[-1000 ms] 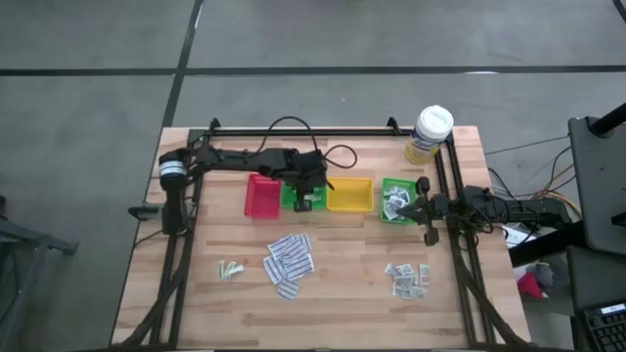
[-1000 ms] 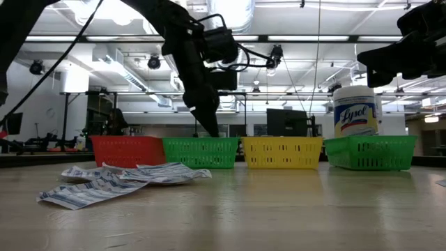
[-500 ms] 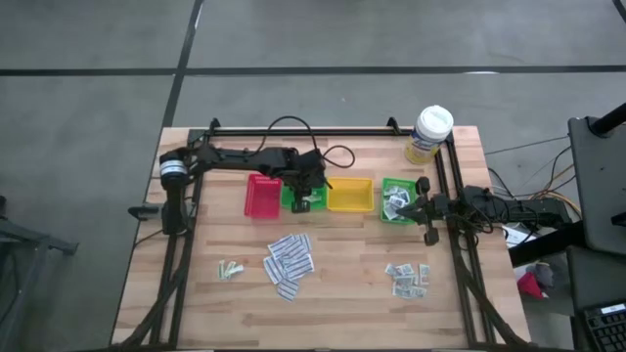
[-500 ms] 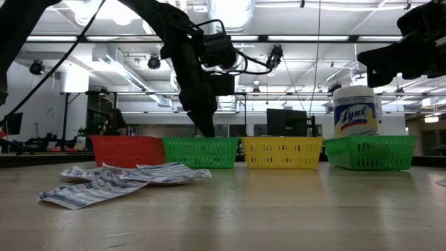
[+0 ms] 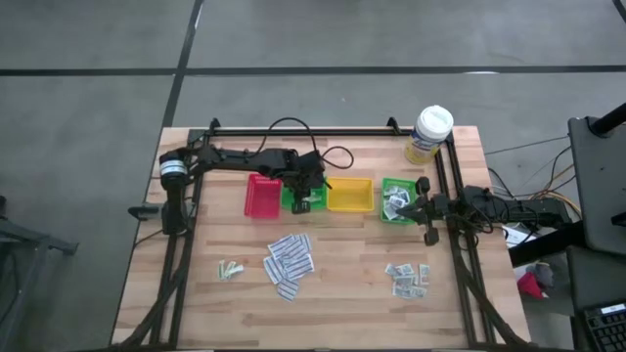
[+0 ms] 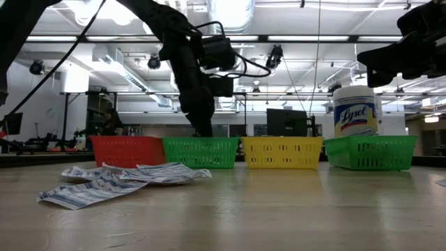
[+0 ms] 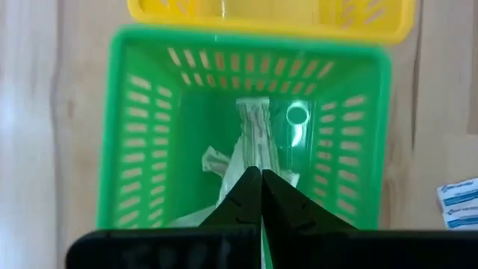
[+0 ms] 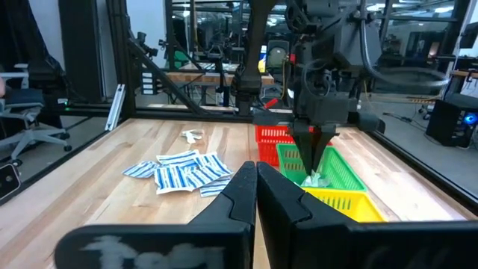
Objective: Pick & Place First Aid Supplies
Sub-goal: Put the green bandage into the left green bin
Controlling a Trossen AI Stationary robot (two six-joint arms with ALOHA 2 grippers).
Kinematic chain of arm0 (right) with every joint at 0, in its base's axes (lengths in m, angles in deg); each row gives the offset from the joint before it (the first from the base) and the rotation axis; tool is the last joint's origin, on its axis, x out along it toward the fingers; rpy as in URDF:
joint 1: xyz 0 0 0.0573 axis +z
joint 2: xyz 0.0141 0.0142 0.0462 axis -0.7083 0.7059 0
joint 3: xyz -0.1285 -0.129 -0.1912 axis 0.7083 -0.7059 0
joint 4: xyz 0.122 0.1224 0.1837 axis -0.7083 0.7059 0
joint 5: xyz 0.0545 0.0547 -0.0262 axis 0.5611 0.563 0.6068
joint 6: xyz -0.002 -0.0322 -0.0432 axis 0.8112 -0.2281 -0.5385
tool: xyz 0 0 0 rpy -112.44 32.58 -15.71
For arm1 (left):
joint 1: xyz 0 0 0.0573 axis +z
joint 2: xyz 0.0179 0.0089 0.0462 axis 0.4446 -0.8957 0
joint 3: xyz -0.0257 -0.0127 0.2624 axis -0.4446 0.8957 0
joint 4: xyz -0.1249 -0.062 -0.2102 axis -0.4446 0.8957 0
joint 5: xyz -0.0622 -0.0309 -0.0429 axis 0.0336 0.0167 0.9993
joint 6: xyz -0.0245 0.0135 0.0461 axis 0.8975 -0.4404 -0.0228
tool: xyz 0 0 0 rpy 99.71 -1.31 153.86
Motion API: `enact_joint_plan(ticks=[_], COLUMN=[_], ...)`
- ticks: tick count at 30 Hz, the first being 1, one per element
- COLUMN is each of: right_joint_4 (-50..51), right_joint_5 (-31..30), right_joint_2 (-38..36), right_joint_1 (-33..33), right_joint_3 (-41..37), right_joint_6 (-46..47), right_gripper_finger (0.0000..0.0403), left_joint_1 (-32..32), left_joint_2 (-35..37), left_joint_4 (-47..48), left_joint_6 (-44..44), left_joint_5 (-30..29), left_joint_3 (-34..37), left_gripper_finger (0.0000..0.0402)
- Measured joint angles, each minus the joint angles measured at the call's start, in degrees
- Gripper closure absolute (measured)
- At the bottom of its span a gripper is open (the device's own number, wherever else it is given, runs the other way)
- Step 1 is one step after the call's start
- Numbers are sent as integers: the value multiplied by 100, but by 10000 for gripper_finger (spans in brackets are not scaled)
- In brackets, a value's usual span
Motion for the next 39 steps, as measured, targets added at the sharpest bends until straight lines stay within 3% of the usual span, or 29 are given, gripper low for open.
enact_joint_plan(ticks=[6,16,22,27,33,39], right_joint_4=[0,0,-2,-4,-2,1], right_joint_5=[0,0,2,4,4,3], right_joint_2=[-2,-2,-1,13,28,28], right_joint_1=[0,0,1,2,1,2], right_joint_3=[0,0,0,0,0,0], right_joint_6=[0,0,0,0,1,2], right_gripper_finger=[394,394,394,394,394,394], left_joint_1=[0,0,2,-31,-249,-821], left_joint_2=[0,124,355,635,1083,1606], left_joint_4=[-183,-164,211,1362,2854,3509], left_joint_6=[155,165,152,530,1812,2952], left_joint_5=[-9,-15,-187,-182,93,454], left_joint_3=[300,203,-69,-485,-721,-386], left_gripper_finger=[348,255,248,248,248,248])
